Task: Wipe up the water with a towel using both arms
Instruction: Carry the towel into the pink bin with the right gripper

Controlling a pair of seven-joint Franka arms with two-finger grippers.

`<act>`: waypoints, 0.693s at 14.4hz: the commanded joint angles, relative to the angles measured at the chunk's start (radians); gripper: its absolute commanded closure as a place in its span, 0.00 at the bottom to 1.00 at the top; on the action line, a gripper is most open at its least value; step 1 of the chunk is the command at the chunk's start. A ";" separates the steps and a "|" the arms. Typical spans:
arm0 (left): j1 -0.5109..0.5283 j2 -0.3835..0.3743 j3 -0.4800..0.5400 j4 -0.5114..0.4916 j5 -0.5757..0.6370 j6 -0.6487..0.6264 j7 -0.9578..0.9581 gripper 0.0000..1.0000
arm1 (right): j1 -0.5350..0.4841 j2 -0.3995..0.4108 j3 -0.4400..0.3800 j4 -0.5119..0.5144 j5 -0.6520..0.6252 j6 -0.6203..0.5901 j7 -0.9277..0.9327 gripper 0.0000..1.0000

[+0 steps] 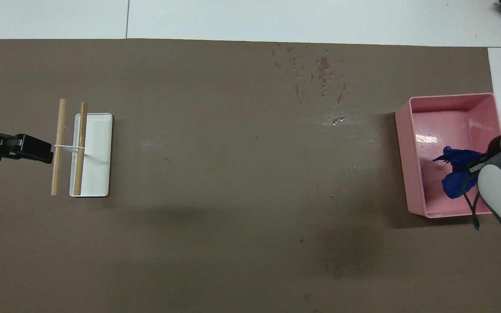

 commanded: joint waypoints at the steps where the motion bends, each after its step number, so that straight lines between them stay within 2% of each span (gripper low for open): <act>1: 0.003 -0.025 0.005 -0.031 -0.015 0.020 0.010 0.00 | -0.023 -0.030 0.014 -0.024 0.006 0.008 -0.026 1.00; 5: 0.005 -0.025 0.005 -0.031 -0.015 0.020 0.010 0.00 | -0.050 -0.032 0.014 -0.024 0.006 -0.003 -0.050 1.00; 8: 0.005 -0.025 0.005 -0.031 -0.015 0.019 0.010 0.00 | -0.061 -0.037 0.014 -0.018 0.006 -0.107 -0.050 1.00; 10: 0.003 -0.025 0.005 -0.031 -0.015 0.020 0.010 0.00 | -0.067 -0.041 0.014 -0.018 0.006 -0.113 -0.050 1.00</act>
